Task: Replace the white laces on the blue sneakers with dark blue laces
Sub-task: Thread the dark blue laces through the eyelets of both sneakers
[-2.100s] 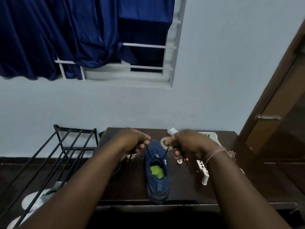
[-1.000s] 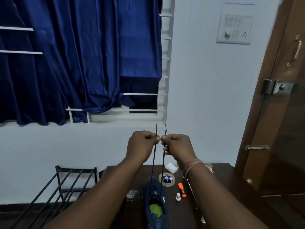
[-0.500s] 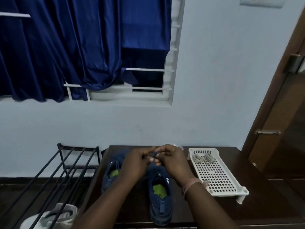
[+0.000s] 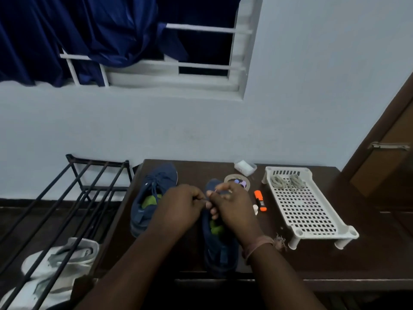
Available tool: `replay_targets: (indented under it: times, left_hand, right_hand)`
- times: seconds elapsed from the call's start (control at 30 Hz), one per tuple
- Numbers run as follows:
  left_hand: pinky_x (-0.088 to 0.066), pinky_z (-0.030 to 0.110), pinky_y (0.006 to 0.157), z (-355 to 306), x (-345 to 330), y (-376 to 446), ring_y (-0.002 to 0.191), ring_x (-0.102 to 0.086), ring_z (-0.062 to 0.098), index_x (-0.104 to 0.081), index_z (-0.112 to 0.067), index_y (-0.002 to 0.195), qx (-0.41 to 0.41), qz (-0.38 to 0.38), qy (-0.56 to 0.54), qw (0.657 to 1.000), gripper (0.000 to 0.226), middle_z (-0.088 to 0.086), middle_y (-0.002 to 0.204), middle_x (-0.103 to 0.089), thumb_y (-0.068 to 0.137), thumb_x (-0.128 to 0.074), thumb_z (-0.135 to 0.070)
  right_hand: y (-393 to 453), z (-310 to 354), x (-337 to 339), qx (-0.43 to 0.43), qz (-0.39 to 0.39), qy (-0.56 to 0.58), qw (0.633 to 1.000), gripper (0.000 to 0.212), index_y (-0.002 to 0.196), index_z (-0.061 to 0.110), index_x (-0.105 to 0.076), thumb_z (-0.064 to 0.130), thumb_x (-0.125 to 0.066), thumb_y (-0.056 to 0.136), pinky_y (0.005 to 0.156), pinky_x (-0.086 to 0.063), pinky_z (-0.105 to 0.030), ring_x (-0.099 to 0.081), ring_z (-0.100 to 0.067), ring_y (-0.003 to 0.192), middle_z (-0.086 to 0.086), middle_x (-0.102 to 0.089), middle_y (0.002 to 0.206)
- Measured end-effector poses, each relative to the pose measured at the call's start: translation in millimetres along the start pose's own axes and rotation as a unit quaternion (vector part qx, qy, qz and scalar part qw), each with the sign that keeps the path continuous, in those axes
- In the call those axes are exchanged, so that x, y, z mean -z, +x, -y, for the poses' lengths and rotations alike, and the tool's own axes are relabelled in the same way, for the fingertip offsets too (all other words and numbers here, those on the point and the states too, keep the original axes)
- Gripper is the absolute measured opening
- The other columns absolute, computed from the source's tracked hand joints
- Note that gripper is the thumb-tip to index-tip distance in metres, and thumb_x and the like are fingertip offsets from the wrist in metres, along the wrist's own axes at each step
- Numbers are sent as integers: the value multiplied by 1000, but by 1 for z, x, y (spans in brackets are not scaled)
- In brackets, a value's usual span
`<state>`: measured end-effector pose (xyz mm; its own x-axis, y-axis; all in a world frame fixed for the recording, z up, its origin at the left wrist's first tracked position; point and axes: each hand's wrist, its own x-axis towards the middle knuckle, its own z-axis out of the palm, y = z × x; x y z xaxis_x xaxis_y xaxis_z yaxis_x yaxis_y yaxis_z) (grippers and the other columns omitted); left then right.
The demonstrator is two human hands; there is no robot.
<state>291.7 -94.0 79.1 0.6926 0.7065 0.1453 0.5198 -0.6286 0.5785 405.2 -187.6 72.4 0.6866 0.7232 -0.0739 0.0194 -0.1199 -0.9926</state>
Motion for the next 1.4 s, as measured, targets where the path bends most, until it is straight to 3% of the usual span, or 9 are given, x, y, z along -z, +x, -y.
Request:
replay_targets:
  times: [0.1,0.23,0.63,0.77,0.97,1.17,1.23,1.33,1.4]
  left_hand:
    - [-52,31,62,1,1,6,65,-61,3,-74,-26,78,-17,1,25,1000,16,-9,72,-69,87,-70,-39]
    - [-54,36,73,0,1,12,77,-63,12,-77,-25,84,-21,13,50,998,14,-5,85,-70,91,-67,-33]
    - [-44,21,54,-4,-13,13,63,-61,0,-76,-29,74,57,13,-36,998,17,-12,65,-68,88,-73,-38]
    - [-38,20,54,-2,-9,14,58,-58,1,-77,-25,76,81,24,-122,989,18,-11,62,-67,84,-76,-40]
    - [-42,31,62,11,0,19,64,-53,20,-75,-11,74,173,99,-387,901,25,18,73,-66,88,-75,-31]
    - [-37,29,63,9,16,25,66,-51,13,-67,-16,83,154,110,-475,860,24,2,74,-60,95,-64,-36]
    - [-43,29,70,5,23,27,82,-62,16,-62,-17,79,171,60,-549,816,25,2,88,-69,100,-56,-28]
    - [-51,33,90,5,39,27,107,-70,23,-47,-18,71,181,22,-775,605,27,10,107,-74,98,-47,-21]
    - [-54,30,82,10,44,28,85,-70,15,-41,-20,71,159,-8,-847,508,28,1,88,-71,99,-42,-20]
  right_hand:
    - [8,-2,-2,-11,-36,-45,998,24,98,14,-53,17,-73,85,49,-52,-33,-58,-17,50,-12,-67,67]
    - [12,4,0,31,11,-211,977,27,64,17,-64,20,-61,91,68,-58,-39,-63,-12,58,1,-67,61]
    - [15,20,7,-32,141,-389,910,17,81,18,-61,5,-58,90,81,-52,-29,-66,-25,93,-9,-70,99]
    - [9,6,5,82,57,-355,930,8,87,14,-59,9,-65,84,56,-41,-22,-54,-16,70,1,-58,78]
    - [11,7,8,172,85,-248,950,24,98,30,-65,10,-65,85,65,-56,-36,-66,-12,67,4,-68,73]
    - [17,23,13,181,41,-13,983,16,100,14,-77,12,-63,94,104,-46,-26,-60,-3,119,4,-71,118]
    - [18,32,18,143,49,174,973,22,89,9,-67,17,-51,101,98,-50,-31,-66,-17,112,-6,-73,111]
    - [22,40,39,83,85,433,894,27,81,12,-51,21,-39,104,93,-54,-43,-68,-28,77,-10,-65,73]
    - [25,40,53,29,73,448,891,26,78,16,-47,24,-41,102,62,-52,-33,-46,-18,51,-3,-43,63]
